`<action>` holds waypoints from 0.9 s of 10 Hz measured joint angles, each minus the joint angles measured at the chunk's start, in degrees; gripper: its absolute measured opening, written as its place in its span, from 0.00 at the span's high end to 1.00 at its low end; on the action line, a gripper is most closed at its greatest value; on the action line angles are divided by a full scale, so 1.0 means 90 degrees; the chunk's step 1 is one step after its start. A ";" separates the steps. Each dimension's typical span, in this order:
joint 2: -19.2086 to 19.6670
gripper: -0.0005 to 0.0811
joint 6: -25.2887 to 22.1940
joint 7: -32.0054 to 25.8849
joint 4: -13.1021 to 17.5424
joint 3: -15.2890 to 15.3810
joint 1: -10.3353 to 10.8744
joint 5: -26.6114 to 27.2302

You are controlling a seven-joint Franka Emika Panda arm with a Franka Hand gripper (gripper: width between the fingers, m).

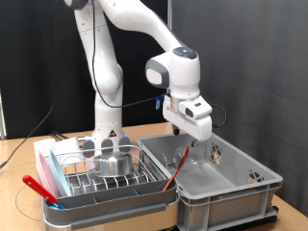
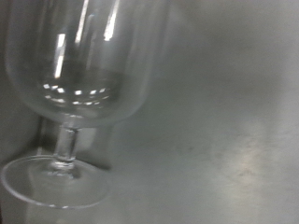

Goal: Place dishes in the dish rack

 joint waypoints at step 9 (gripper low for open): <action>-0.2394 0.00 -0.1238 -0.1967 0.1046 -0.0360 0.0293 0.2367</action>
